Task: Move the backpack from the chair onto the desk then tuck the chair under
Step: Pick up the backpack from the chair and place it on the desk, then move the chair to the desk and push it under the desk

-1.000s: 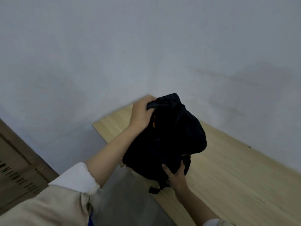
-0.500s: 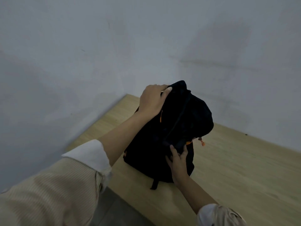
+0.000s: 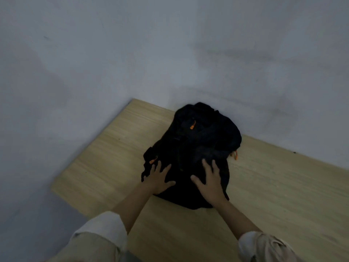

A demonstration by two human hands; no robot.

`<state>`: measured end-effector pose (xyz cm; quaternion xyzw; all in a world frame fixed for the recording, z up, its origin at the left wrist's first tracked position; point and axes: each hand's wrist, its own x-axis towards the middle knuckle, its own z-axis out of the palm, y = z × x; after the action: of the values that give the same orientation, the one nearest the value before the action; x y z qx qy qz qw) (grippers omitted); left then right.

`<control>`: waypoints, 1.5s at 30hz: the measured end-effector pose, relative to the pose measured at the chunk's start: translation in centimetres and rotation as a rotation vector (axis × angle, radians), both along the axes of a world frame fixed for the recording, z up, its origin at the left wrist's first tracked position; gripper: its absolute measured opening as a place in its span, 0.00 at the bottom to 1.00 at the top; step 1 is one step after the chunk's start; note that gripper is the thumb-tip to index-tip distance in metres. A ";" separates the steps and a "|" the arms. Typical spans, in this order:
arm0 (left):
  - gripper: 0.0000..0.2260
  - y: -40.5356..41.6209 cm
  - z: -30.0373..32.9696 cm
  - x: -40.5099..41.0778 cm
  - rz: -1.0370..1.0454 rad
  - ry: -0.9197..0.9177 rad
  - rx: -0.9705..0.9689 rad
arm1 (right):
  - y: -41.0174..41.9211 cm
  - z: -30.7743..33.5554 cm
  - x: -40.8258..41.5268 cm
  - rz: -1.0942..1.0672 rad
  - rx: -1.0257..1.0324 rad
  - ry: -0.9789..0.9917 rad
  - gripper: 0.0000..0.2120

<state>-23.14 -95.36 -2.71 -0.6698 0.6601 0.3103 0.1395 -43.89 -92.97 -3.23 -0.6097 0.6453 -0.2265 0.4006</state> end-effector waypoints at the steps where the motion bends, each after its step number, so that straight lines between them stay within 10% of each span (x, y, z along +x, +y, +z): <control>1: 0.33 1.2 -1.5 -0.4 -0.016 -0.020 0.000 | 0.9 -1.3 -0.2 0.123 0.015 0.147 0.39; 6: 0.33 4.1 -3.6 -0.4 -0.050 -0.036 -0.147 | 2.7 -3.6 -0.7 0.294 -0.081 0.490 0.51; 20: 0.33 12.6 -2.2 2.0 -0.028 0.067 -0.184 | 8.3 -3.5 -1.9 0.252 -0.135 0.493 0.27; 45: 0.27 33.4 -0.4 -5.0 0.148 0.265 -0.343 | 30.5 -0.6 -8.3 0.294 -0.096 0.475 0.31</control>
<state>-28.18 -61.96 -3.15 -0.6836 0.6649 0.2880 -0.0876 -52.16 -62.45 -3.85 -0.7509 0.6144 -0.0471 0.2374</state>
